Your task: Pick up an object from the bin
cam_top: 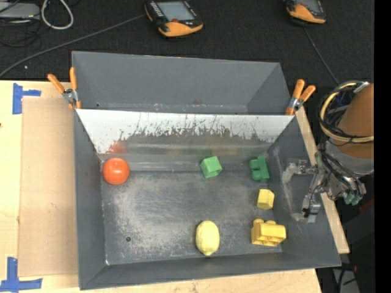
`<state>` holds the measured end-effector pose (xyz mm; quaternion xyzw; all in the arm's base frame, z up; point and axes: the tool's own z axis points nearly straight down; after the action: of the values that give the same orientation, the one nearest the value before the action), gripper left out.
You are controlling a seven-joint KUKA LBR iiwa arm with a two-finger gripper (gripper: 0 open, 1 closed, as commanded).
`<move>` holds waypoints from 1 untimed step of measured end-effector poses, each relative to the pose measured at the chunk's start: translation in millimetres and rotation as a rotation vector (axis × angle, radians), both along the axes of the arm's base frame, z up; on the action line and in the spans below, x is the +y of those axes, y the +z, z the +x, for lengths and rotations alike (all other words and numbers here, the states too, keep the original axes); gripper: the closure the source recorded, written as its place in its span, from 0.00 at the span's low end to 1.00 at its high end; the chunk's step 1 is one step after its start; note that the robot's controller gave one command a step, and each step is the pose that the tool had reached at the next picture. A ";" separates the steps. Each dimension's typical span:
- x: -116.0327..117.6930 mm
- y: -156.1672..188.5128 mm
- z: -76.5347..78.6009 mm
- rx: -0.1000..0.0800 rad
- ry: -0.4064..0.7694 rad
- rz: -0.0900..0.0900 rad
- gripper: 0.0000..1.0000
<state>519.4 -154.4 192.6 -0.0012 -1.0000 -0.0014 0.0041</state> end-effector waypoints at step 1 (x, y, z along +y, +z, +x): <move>0.7 3.6 1.8 -0.007 0.004 -0.002 0.00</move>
Offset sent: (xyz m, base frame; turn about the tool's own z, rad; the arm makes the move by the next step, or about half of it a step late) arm -0.0463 0.0242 -0.0662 -0.2295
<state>521.3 -153.8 196.2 0.0011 -1.0000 -0.0004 0.0006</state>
